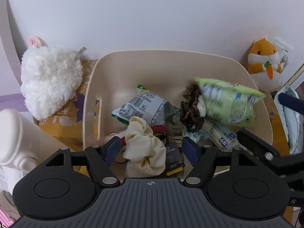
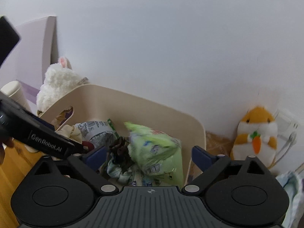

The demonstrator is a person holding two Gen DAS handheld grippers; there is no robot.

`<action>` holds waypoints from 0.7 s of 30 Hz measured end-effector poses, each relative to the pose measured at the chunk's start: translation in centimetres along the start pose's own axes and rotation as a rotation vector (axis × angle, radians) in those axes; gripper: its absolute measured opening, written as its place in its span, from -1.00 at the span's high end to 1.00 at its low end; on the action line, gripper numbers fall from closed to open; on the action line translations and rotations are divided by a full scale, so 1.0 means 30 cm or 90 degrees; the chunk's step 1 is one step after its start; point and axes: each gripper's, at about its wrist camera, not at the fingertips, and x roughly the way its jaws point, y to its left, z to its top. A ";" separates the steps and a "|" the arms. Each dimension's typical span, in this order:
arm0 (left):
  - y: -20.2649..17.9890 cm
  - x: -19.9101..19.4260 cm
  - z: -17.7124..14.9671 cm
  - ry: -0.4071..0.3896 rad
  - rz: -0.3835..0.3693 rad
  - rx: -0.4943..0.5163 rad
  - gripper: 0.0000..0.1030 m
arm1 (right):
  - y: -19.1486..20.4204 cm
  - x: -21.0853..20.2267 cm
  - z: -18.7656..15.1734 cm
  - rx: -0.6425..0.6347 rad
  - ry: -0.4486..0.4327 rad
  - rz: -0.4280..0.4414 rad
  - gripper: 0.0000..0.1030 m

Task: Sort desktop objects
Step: 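Open both grippers to drop the scrunchie and snack bag into the basket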

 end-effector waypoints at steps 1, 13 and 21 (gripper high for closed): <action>0.003 -0.014 -0.002 -0.005 0.000 0.001 -0.42 | 0.007 -0.016 0.001 -0.012 -0.006 -0.001 -0.97; 0.057 -0.154 -0.062 -0.056 -0.005 0.021 -0.48 | 0.039 -0.178 -0.044 -0.044 -0.031 -0.001 -1.00; 0.065 -0.156 -0.174 -0.019 -0.050 0.032 -0.55 | 0.031 -0.211 -0.152 -0.027 0.002 0.024 -1.00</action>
